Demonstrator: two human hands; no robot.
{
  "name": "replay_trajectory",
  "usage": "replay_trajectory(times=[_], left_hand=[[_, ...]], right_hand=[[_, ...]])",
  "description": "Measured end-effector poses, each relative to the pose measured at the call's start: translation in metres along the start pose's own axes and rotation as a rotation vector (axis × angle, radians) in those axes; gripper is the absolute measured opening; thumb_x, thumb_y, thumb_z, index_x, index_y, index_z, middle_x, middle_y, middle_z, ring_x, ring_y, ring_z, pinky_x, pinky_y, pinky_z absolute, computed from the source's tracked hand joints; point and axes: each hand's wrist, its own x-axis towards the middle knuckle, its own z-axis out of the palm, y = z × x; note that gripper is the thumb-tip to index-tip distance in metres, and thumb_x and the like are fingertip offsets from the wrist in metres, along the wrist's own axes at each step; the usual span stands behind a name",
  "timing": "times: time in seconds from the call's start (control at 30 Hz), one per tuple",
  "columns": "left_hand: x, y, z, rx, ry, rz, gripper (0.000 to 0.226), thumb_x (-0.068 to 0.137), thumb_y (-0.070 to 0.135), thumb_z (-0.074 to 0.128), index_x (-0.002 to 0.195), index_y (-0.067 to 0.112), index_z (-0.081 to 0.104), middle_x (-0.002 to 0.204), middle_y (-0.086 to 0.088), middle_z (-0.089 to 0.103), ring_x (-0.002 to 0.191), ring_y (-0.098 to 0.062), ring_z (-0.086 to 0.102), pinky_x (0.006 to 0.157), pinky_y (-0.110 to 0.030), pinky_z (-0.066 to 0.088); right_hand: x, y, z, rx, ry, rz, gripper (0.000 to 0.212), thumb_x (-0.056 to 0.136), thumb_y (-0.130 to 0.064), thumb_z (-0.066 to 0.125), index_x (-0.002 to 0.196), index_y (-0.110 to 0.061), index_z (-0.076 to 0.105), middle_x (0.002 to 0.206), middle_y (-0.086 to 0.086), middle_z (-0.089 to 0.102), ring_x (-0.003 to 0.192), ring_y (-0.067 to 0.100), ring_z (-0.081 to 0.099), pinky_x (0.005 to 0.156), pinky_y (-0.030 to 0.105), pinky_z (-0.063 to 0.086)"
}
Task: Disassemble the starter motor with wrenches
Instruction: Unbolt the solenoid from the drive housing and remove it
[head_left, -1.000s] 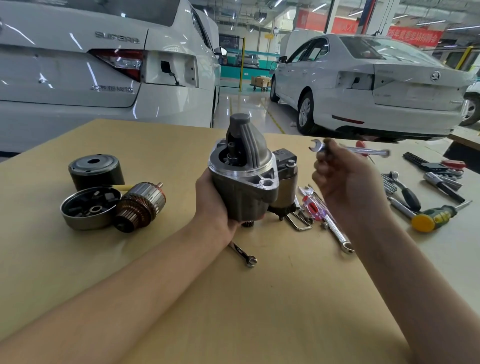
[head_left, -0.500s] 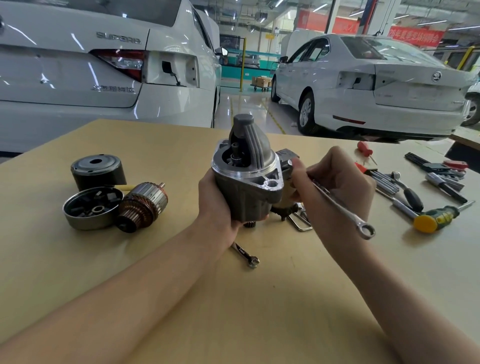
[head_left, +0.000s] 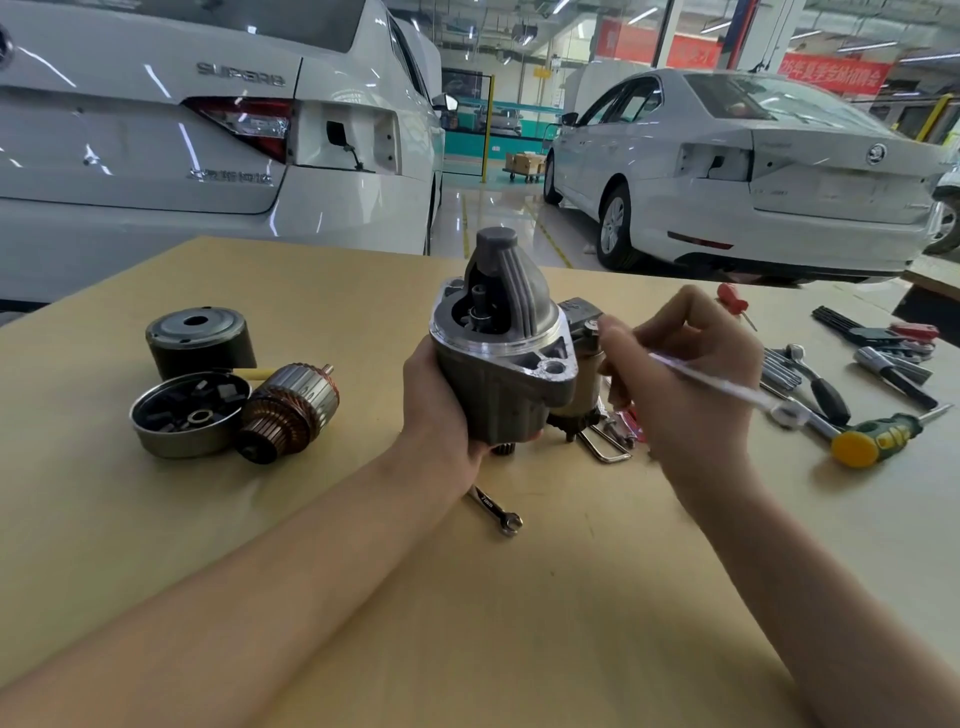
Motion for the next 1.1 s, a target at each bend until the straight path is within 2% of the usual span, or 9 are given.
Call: replay_trajectory(times=[0.13, 0.2, 0.33, 0.47, 0.6, 0.67, 0.77, 0.9, 1.1], left_hand=[[0.0, 0.001, 0.001, 0.035, -0.008, 0.0, 0.039, 0.096, 0.038, 0.036, 0.096, 0.022, 0.072, 0.084, 0.0, 0.076, 0.07, -0.015, 0.073, 0.059, -0.028, 0.057], [0.0, 0.001, 0.001, 0.048, -0.017, 0.001, 0.04, 0.096, 0.038, 0.035, 0.096, 0.022, 0.072, 0.083, 0.001, 0.075, 0.069, -0.015, 0.072, 0.06, -0.028, 0.057], [-0.001, 0.002, 0.001, 0.052, -0.013, -0.002, 0.041, 0.096, 0.039, 0.035, 0.103, 0.02, 0.071, 0.084, 0.0, 0.075, 0.068, -0.014, 0.072, 0.058, -0.028, 0.057], [0.0, 0.003, 0.0, 0.049, -0.008, -0.006, 0.041, 0.096, 0.038, 0.035, 0.103, 0.019, 0.071, 0.082, 0.0, 0.075, 0.066, -0.015, 0.072, 0.057, -0.029, 0.058], [0.0, 0.003, 0.001, 0.031, 0.003, -0.014, 0.04, 0.096, 0.037, 0.036, 0.103, 0.02, 0.071, 0.085, 0.0, 0.076, 0.067, -0.016, 0.073, 0.061, -0.03, 0.059], [0.0, 0.002, 0.0, 0.009, 0.0, -0.021, 0.039, 0.096, 0.037, 0.037, 0.098, 0.02, 0.072, 0.085, 0.0, 0.076, 0.068, -0.016, 0.073, 0.06, -0.03, 0.06], [0.001, 0.002, -0.001, -0.015, -0.02, -0.016, 0.04, 0.097, 0.035, 0.036, 0.091, 0.019, 0.073, 0.082, -0.001, 0.076, 0.068, -0.016, 0.073, 0.057, -0.029, 0.059], [0.0, 0.002, -0.002, -0.02, -0.029, -0.015, 0.041, 0.097, 0.034, 0.036, 0.09, 0.019, 0.073, 0.081, -0.001, 0.076, 0.068, -0.017, 0.073, 0.056, -0.03, 0.059], [0.001, 0.001, -0.003, 0.006, -0.023, -0.027, 0.04, 0.096, 0.037, 0.035, 0.095, 0.02, 0.072, 0.083, -0.001, 0.076, 0.07, -0.016, 0.073, 0.057, -0.03, 0.059]], right_hand=[[0.013, 0.001, -0.007, 0.546, 0.016, 0.466, 0.029, 0.08, -0.002, 0.072, 0.09, -0.011, 0.047, 0.056, 0.004, 0.064, 0.043, 0.009, 0.056, 0.043, 0.015, 0.045], [0.018, 0.003, -0.005, 0.553, -0.019, 0.518, 0.027, 0.082, -0.007, 0.072, 0.097, -0.008, 0.049, 0.056, 0.001, 0.062, 0.046, 0.007, 0.056, 0.045, 0.014, 0.046], [0.024, 0.005, 0.0, 0.337, -0.08, 0.391, 0.031, 0.085, -0.015, 0.07, 0.113, -0.005, 0.059, 0.057, -0.003, 0.06, 0.046, 0.008, 0.05, 0.046, 0.019, 0.045], [0.027, 0.009, 0.0, 0.357, -0.165, 0.447, 0.015, 0.089, -0.02, 0.066, 0.095, -0.007, 0.068, 0.054, -0.006, 0.051, 0.044, 0.006, 0.042, 0.043, 0.019, 0.038], [0.029, 0.008, -0.001, 0.716, -0.107, 0.637, 0.022, 0.096, -0.026, 0.053, 0.086, -0.009, 0.063, 0.053, -0.003, 0.051, 0.042, 0.005, 0.043, 0.038, 0.016, 0.037], [0.03, 0.004, -0.007, 0.8, -0.057, 0.584, 0.022, 0.094, -0.026, 0.054, 0.081, -0.01, 0.062, 0.055, -0.001, 0.057, 0.043, 0.005, 0.048, 0.039, 0.016, 0.039], [0.022, -0.002, -0.012, 0.632, 0.002, 0.403, 0.022, 0.089, -0.021, 0.063, 0.068, -0.015, 0.069, 0.06, 0.005, 0.066, 0.045, 0.009, 0.058, 0.043, 0.018, 0.046], [0.013, -0.007, -0.012, 0.445, 0.088, 0.254, 0.032, 0.088, -0.004, 0.064, 0.065, -0.016, 0.044, 0.052, 0.007, 0.062, 0.037, 0.018, 0.054, 0.039, 0.021, 0.041], [-0.003, -0.011, -0.003, 0.064, 0.04, -0.01, 0.037, 0.084, -0.018, 0.071, 0.061, -0.024, 0.043, 0.053, 0.013, 0.06, 0.041, 0.028, 0.061, 0.035, 0.033, 0.045]])
